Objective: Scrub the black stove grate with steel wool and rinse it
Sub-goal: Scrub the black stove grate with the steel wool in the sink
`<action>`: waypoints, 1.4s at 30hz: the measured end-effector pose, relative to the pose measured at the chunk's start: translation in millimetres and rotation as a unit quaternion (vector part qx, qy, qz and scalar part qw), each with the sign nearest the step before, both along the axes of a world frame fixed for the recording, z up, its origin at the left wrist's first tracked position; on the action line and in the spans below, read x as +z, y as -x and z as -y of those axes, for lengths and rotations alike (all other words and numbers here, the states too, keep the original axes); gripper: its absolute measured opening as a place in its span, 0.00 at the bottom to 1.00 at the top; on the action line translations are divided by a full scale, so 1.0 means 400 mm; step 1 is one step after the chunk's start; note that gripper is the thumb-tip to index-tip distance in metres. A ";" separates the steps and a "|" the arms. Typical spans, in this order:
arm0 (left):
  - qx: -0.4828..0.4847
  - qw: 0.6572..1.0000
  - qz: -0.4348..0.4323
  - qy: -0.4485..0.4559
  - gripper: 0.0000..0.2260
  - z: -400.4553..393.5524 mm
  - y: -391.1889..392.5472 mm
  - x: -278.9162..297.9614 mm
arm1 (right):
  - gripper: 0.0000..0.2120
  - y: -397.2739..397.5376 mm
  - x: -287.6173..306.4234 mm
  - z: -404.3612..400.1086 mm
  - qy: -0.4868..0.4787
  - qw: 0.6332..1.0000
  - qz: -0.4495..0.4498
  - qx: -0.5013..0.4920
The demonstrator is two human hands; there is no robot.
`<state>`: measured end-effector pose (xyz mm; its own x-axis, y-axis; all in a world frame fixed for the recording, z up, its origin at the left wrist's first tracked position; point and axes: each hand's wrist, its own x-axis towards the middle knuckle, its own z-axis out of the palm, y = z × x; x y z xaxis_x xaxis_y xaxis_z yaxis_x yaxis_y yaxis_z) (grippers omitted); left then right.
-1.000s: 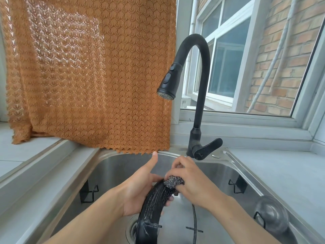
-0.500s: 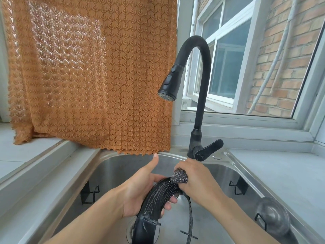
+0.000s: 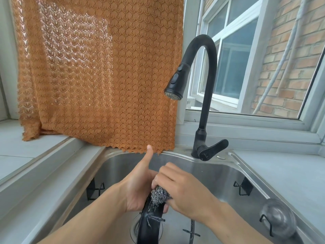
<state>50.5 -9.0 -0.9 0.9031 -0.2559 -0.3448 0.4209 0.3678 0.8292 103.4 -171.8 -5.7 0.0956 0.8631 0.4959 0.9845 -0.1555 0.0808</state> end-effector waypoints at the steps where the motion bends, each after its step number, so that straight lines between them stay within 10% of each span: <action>1: 0.008 1.000 0.006 -0.022 0.48 -0.005 -0.002 -0.002 | 0.24 0.005 0.001 0.000 0.005 1.000 0.012 0.018; 4: 0.034 0.996 0.015 -0.076 0.44 -0.005 0.002 0.006 | 0.10 0.026 0.002 -0.008 -0.013 0.995 0.071 0.075; 13: 0.001 0.997 0.006 -0.081 0.54 -0.031 -0.018 -0.022 | 0.13 0.066 -0.008 -0.046 -0.046 0.979 0.152 0.130; 17: 0.005 0.997 0.021 -0.069 0.43 -0.021 -0.013 -0.013 | 0.08 0.042 -0.001 -0.021 -0.032 0.992 0.088 0.087; 22: -0.030 0.999 0.023 -0.008 0.55 -0.006 -0.006 -0.008 | 0.16 -0.029 0.009 0.021 -0.050 0.995 -0.053 -0.069; 31: -0.063 0.997 0.025 -0.034 0.57 0.010 -0.002 0.001 | 0.12 -0.081 -0.013 0.049 -0.108 0.904 -0.217 -0.352; 42: -0.016 0.999 0.004 -0.045 0.57 0.011 -0.005 0.000 | 0.16 -0.056 -0.017 0.034 -0.102 0.934 -0.194 -0.281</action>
